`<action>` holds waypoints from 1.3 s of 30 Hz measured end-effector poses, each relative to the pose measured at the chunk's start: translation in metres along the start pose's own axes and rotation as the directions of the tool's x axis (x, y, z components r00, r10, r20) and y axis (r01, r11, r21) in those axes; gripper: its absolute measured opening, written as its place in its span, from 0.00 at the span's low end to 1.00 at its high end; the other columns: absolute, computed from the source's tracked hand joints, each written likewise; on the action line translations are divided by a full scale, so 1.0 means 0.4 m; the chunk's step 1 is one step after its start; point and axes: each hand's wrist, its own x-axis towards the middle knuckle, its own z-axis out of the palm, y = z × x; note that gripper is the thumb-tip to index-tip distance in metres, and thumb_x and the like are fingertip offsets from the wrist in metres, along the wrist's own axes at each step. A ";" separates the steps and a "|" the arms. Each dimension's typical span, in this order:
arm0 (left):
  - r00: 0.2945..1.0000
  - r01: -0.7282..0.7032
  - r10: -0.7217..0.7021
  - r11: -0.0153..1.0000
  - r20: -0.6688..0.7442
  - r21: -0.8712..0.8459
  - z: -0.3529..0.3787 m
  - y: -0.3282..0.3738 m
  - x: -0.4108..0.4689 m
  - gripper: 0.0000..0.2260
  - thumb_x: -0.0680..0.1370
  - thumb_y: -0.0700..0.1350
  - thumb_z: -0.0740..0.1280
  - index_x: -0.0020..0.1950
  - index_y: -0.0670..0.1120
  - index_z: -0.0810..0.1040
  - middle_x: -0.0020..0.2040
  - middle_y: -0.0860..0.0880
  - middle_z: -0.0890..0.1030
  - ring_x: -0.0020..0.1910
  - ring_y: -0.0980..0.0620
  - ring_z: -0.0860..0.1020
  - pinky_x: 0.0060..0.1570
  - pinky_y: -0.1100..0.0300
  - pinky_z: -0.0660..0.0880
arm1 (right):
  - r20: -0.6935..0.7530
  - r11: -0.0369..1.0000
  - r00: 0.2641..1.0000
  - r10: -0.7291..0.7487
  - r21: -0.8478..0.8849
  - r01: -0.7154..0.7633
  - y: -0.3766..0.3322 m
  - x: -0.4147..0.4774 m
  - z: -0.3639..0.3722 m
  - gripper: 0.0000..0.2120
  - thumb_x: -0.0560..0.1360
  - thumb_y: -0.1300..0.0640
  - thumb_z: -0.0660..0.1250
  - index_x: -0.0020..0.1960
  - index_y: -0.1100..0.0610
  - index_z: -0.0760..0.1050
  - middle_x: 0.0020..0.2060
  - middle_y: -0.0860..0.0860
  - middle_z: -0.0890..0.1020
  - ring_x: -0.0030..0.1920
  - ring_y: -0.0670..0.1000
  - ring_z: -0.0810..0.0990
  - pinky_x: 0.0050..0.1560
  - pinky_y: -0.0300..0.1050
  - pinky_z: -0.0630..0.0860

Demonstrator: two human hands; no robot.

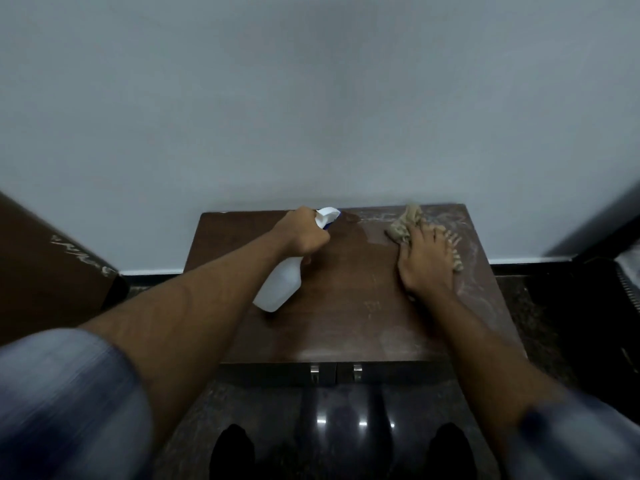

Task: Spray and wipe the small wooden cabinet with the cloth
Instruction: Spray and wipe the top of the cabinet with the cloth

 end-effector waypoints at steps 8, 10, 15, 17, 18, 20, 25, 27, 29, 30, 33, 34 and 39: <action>1.000 -0.006 0.005 1.000 0.022 0.020 -0.024 -0.025 0.014 0.16 0.70 0.47 0.69 0.54 0.40 0.82 0.44 0.41 0.86 0.33 0.46 0.82 0.39 0.50 0.81 | 0.211 0.844 0.824 -0.526 0.010 0.536 -0.075 -0.015 0.023 0.26 0.83 0.42 0.50 0.79 0.46 0.63 0.78 0.49 0.66 0.77 0.57 0.62 0.77 0.60 0.59; 1.000 -0.006 0.006 1.000 -0.001 0.022 -0.023 -0.024 0.016 0.08 0.74 0.42 0.68 0.48 0.38 0.80 0.38 0.42 0.82 0.32 0.46 0.80 0.34 0.56 0.75 | 0.128 0.899 0.895 -0.428 -0.037 0.436 0.009 0.016 -0.001 0.25 0.82 0.43 0.51 0.77 0.49 0.66 0.76 0.53 0.69 0.75 0.59 0.67 0.76 0.59 0.62; 0.997 -0.073 0.073 0.997 0.007 0.017 -0.017 -0.020 0.018 0.12 0.71 0.47 0.71 0.50 0.41 0.83 0.45 0.40 0.85 0.41 0.42 0.83 0.45 0.44 0.82 | 0.061 0.995 0.993 -0.097 -0.021 0.099 -0.057 0.107 0.018 0.24 0.83 0.46 0.54 0.74 0.53 0.69 0.74 0.58 0.71 0.75 0.63 0.65 0.78 0.61 0.56; 0.996 -0.086 0.086 0.996 -0.001 0.012 -0.018 -0.016 0.011 0.14 0.70 0.47 0.71 0.50 0.41 0.83 0.43 0.39 0.84 0.38 0.44 0.80 0.43 0.46 0.80 | 0.140 0.942 0.933 -0.332 0.009 0.334 -0.185 0.089 0.054 0.20 0.82 0.47 0.56 0.69 0.53 0.74 0.68 0.58 0.76 0.70 0.62 0.70 0.75 0.61 0.60; 0.997 -0.082 0.082 0.997 -0.006 0.006 -0.019 -0.013 0.007 0.15 0.70 0.46 0.71 0.52 0.40 0.83 0.42 0.39 0.84 0.36 0.46 0.78 0.41 0.49 0.78 | 0.191 0.875 0.857 -0.479 0.025 0.483 -0.227 0.073 0.064 0.19 0.81 0.46 0.56 0.67 0.53 0.75 0.67 0.57 0.76 0.69 0.62 0.71 0.75 0.61 0.60; 0.998 -0.066 0.066 0.998 -0.003 -0.004 -0.023 -0.015 0.006 0.17 0.70 0.45 0.71 0.56 0.38 0.83 0.41 0.38 0.84 0.34 0.48 0.78 0.38 0.55 0.74 | 0.233 0.757 0.727 -0.646 0.071 0.650 -0.234 0.038 0.066 0.19 0.82 0.46 0.56 0.67 0.53 0.75 0.68 0.55 0.75 0.72 0.59 0.69 0.77 0.60 0.58; 0.996 -0.068 0.070 0.997 0.053 -0.024 -0.032 -0.049 0.012 0.06 0.75 0.43 0.72 0.49 0.43 0.85 0.49 0.43 0.86 0.39 0.38 0.85 0.34 0.50 0.82 | 0.028 0.971 0.971 -0.236 -0.026 0.237 -0.068 0.100 0.037 0.24 0.81 0.47 0.55 0.75 0.50 0.69 0.74 0.55 0.72 0.74 0.61 0.67 0.76 0.60 0.61; 0.994 -0.079 0.080 0.997 0.078 -0.011 -0.019 -0.039 0.014 0.08 0.76 0.44 0.72 0.54 0.44 0.85 0.50 0.44 0.86 0.40 0.41 0.85 0.34 0.52 0.81 | 0.095 0.973 0.969 -0.227 -0.020 0.230 -0.112 0.122 0.038 0.24 0.81 0.47 0.55 0.75 0.51 0.69 0.73 0.57 0.72 0.74 0.62 0.66 0.76 0.61 0.59; 0.989 -0.120 0.118 0.993 0.093 0.010 -0.008 -0.013 0.016 0.14 0.75 0.44 0.72 0.60 0.48 0.83 0.50 0.43 0.87 0.37 0.46 0.84 0.36 0.52 0.81 | 0.179 0.880 0.864 -0.471 0.034 0.473 -0.165 0.092 0.043 0.20 0.82 0.47 0.57 0.72 0.51 0.71 0.71 0.56 0.74 0.72 0.60 0.68 0.76 0.59 0.60; 0.985 -0.138 0.137 0.990 0.106 0.001 -0.003 0.008 0.011 0.16 0.75 0.43 0.71 0.62 0.51 0.81 0.47 0.43 0.86 0.33 0.49 0.83 0.36 0.54 0.80 | 0.178 0.824 0.807 -0.564 0.053 0.564 -0.162 0.060 0.039 0.20 0.83 0.47 0.56 0.71 0.51 0.72 0.71 0.54 0.74 0.73 0.59 0.68 0.76 0.59 0.60; 0.975 -0.148 0.160 0.985 0.156 -0.087 0.020 0.084 0.010 0.14 0.76 0.41 0.69 0.61 0.51 0.80 0.43 0.41 0.86 0.27 0.48 0.80 0.36 0.56 0.78 | 0.064 0.932 0.930 -0.362 0.010 0.362 -0.037 -0.063 0.021 0.21 0.82 0.46 0.55 0.74 0.47 0.69 0.73 0.51 0.72 0.74 0.56 0.67 0.76 0.58 0.62; 0.974 -0.142 0.159 0.984 0.162 -0.112 0.033 0.111 0.019 0.12 0.74 0.43 0.69 0.57 0.47 0.81 0.47 0.40 0.86 0.28 0.45 0.81 0.36 0.54 0.79 | 0.002 0.986 0.986 -0.165 0.002 0.165 0.014 -0.104 0.011 0.22 0.82 0.47 0.56 0.75 0.47 0.68 0.73 0.52 0.72 0.73 0.57 0.68 0.75 0.58 0.63; 0.969 -0.146 0.158 0.986 0.188 -0.076 0.123 0.235 0.074 0.12 0.75 0.41 0.69 0.56 0.39 0.83 0.44 0.39 0.87 0.27 0.42 0.81 0.33 0.55 0.79 | -0.118 0.977 0.974 0.194 -0.061 -0.202 0.120 -0.248 -0.027 0.25 0.81 0.50 0.57 0.77 0.51 0.67 0.78 0.54 0.66 0.77 0.62 0.62 0.77 0.62 0.59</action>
